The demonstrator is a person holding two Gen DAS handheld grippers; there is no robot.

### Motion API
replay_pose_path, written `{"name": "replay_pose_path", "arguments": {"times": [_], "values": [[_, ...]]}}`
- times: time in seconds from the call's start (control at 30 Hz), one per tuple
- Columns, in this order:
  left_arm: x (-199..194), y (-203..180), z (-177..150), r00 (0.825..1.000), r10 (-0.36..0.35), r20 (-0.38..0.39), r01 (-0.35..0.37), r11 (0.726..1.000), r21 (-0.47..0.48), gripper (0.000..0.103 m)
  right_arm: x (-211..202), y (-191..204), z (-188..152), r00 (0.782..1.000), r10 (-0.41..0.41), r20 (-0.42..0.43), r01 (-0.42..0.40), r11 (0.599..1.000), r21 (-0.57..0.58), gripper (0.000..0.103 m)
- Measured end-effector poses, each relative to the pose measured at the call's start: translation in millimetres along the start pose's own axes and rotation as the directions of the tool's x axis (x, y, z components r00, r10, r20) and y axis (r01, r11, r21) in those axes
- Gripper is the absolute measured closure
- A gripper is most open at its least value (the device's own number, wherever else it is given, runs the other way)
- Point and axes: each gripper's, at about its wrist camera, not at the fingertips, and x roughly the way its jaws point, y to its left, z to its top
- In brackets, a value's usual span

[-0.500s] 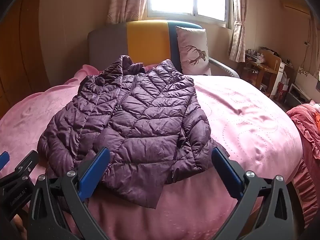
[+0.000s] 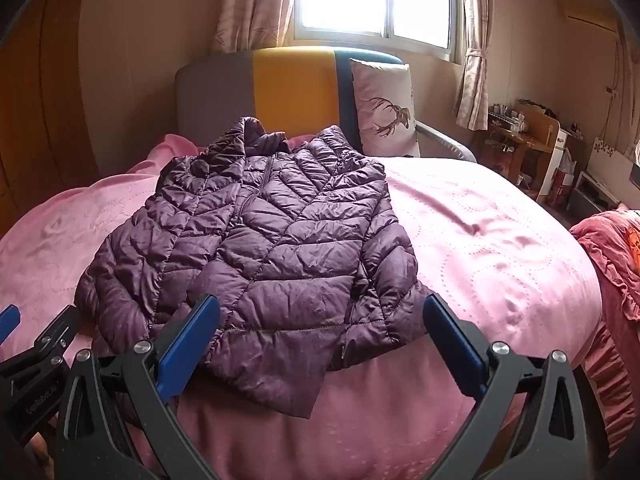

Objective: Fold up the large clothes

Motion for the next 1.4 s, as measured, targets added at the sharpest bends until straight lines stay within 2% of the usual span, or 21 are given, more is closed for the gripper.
{"name": "replay_pose_path", "arguments": {"times": [0.5,1.4], "values": [[-4.0,5.8,3.8,1.0,-0.02,0.003,0.02,1.0,-0.017,0.003,-5.7,4.7,1.0,1.0,-0.014,0.009,0.014,1.0,-0.019,0.002],[-2.2,-10.5,-4.2,0.998,-0.063,-0.009,0.064,0.997,0.053,0.003,6.8,2.7,-5.4,1.0,0.002,-0.02,-0.002,1.0,-0.016,0.002]]}}
